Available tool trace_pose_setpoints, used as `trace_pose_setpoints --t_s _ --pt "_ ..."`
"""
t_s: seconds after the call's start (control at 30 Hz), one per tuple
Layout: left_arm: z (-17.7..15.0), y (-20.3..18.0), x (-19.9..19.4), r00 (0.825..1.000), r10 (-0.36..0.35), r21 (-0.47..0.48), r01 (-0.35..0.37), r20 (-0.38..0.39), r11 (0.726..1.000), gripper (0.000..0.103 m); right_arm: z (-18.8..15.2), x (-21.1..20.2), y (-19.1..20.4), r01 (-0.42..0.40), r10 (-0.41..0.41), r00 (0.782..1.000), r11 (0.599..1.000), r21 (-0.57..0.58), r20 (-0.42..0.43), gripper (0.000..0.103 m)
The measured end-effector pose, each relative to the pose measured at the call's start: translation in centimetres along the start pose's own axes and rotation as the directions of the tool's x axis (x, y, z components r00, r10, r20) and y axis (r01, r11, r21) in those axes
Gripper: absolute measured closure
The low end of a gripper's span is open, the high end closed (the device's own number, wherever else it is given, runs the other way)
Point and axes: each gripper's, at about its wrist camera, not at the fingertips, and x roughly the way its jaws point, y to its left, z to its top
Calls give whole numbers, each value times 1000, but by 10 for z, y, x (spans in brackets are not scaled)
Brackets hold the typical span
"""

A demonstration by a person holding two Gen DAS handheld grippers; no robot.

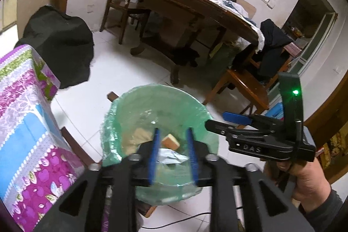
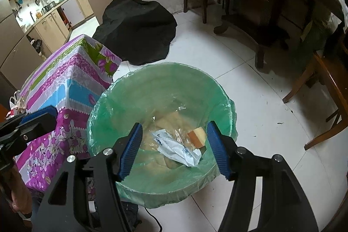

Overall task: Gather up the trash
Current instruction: 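Open both tools to drop the packet and sponge into the bin, then move both open tools back over the table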

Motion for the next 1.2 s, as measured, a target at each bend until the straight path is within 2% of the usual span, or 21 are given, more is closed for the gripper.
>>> trace_pose_setpoints --t_s 0.1,0.17,0.23,0.3,0.4,0.5,0.6,0.67,0.77,0.87,0.9,1.0,1.03,1.1,1.13,1.2 --pt "-2 -2 -6 998 62 26 -63 27 998 51 -1 -5 2 0 0 1000 1000 -3 18 37" --pt "-5 -4 -15 991 120 51 -124 66 991 35 -3 -11 6 3 -3 999 1000 -9 39 31" --pt "-9 -8 -26 975 188 79 -198 117 977 29 -5 -19 10 6 -4 998 1000 -20 63 24" --pt "-13 -10 -38 958 235 105 -253 162 962 24 -9 -32 17 17 -13 995 999 -40 103 22" --pt "-20 -12 -62 918 306 128 -345 252 930 17 -13 -51 30 25 -13 985 997 -68 173 17" --pt "-34 -11 -96 868 363 150 -431 337 890 11 -20 -75 54 24 2 967 995 -100 253 10" --pt "-50 -4 -128 831 406 149 -488 381 860 9 -31 -96 84 -5 51 943 990 -139 329 6" --pt "-67 8 -156 806 437 134 -523 400 842 9 -43 -106 108 -56 116 923 984 -171 366 6" --pt "-100 40 -203 765 502 67 -572 404 818 8 -58 -113 140 -87 169 907 972 -219 386 6" --pt "-139 92 -251 703 608 -51 -638 369 768 6 -76 -115 173 -132 242 885 950 -283 399 6" --pt "-156 115 -270 671 658 -107 -668 340 737 6 -81 -113 184 -141 262 880 941 -308 397 6" --pt "-198 166 -313 615 739 -224 -707 274 671 6 -93 -107 212 -141 289 872 921 -362 396 6" --pt "-216 186 -330 589 772 -271 -723 239 636 6 -96 -105 220 -151 302 870 916 -372 390 6" --pt "-243 220 -354 556 813 -342 -740 173 579 6 -101 -96 237 -185 334 872 902 -390 357 6" --pt "-253 236 -363 553 822 -369 -741 137 561 6 -106 -94 245 -193 341 875 896 -399 342 6" --pt "-269 255 -376 564 820 -428 -721 94 545 6 -109 -87 259 -205 354 879 885 -418 319 6"
